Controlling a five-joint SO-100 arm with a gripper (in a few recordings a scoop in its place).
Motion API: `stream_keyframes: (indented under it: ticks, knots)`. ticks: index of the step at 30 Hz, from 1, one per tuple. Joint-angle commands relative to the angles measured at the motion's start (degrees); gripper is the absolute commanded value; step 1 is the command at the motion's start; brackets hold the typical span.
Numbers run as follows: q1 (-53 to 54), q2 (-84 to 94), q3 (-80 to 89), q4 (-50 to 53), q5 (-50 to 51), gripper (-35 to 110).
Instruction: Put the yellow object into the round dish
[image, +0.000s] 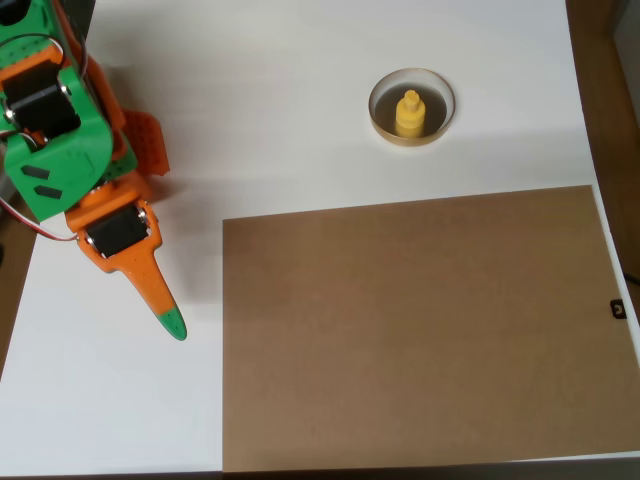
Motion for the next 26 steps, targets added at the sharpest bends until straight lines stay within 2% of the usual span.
stream_keyframes:
  ticks: [1, 12, 17, 26]
  knots:
    - [1.4, 1.7, -0.2, -0.3, 0.1, 28]
    - [1.8, 1.7, 0.1, -1.0, -0.4, 22]
    - [1.8, 1.7, 0.1, -1.0, -0.5, 13]
    - [1.8, 1.7, 0.2, -1.2, -1.1, 9]
